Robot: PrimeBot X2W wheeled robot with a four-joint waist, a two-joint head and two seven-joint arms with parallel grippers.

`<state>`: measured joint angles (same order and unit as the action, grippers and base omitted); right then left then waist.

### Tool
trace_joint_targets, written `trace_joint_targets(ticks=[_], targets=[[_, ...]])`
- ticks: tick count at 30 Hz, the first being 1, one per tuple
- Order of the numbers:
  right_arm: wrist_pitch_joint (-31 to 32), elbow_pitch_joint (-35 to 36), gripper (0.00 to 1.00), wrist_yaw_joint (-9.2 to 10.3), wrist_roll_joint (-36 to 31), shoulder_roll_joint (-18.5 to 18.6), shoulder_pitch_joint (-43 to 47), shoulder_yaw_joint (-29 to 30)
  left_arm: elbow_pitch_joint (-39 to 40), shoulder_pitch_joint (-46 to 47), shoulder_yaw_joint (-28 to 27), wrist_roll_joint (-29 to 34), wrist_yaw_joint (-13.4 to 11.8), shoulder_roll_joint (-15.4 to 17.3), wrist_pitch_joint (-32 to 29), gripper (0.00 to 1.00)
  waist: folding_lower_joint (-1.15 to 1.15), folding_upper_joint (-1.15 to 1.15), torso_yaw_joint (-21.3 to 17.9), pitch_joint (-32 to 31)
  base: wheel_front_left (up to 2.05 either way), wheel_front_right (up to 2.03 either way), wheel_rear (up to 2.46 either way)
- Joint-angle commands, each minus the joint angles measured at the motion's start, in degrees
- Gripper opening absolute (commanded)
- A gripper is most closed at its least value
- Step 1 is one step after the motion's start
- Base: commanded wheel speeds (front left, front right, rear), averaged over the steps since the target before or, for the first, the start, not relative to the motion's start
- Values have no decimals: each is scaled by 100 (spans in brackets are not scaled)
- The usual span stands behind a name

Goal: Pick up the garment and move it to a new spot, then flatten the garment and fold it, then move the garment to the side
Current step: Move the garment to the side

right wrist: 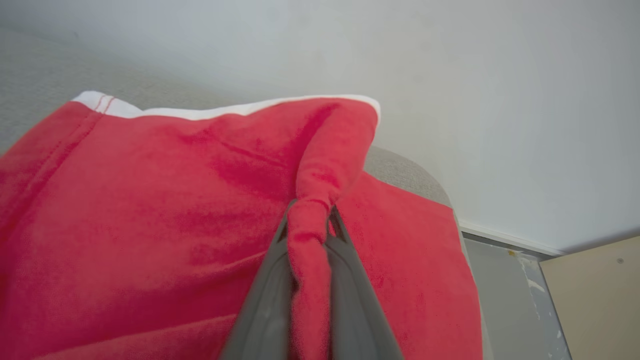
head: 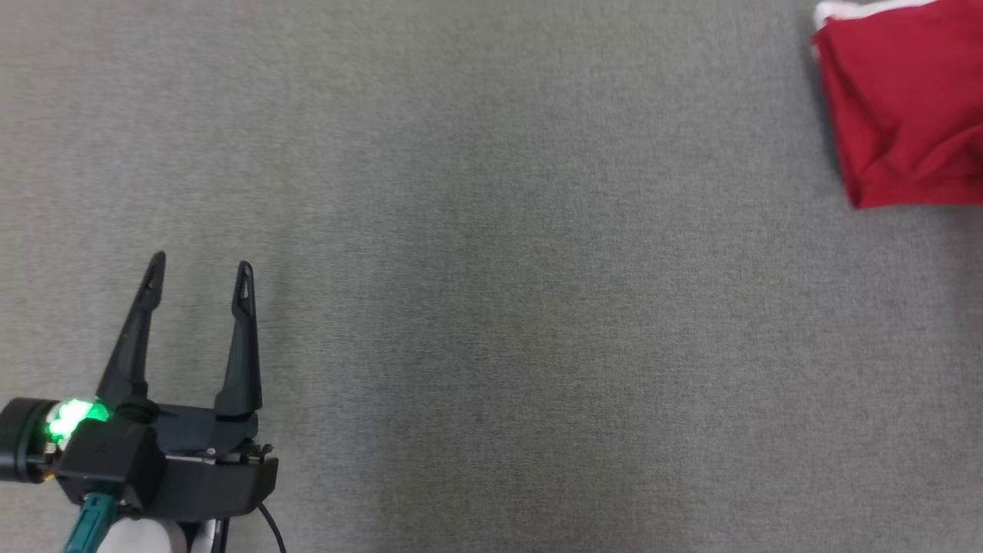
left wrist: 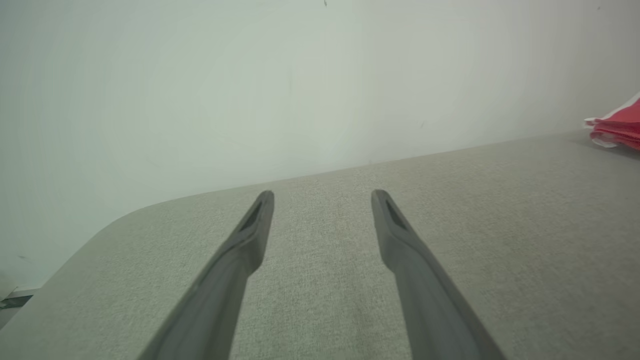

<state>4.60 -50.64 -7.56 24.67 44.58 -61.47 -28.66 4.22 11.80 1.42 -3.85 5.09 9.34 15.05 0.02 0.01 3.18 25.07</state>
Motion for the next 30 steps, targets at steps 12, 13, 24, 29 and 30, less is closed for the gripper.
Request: trace_joint_targets(ticks=[12,13,24,29,30], targets=[[143,34,0,18,-379,740,-1073,-300,779,282,-3,155,38,291,16,100,-2,-1,-468,1016,0,0,0],[109,3,0,18,-416,798,-1134,-302,812,294,7,159,38,294,15,100,-2,-1,-464,1050,0,0,0],[-104,-139,0,18,-793,991,-1475,-422,1015,337,-35,129,-16,374,15,100,-2,-1,-535,1263,0,0,0],[17,-205,17,18,-964,921,-1594,-331,1052,297,-57,130,-52,411,15,100,-2,-1,-553,1297,0,0,0],[15,-223,100,18,-973,880,-1586,-299,1036,292,-66,128,-68,413,15,100,-2,-1,-554,1283,0,0,0]])
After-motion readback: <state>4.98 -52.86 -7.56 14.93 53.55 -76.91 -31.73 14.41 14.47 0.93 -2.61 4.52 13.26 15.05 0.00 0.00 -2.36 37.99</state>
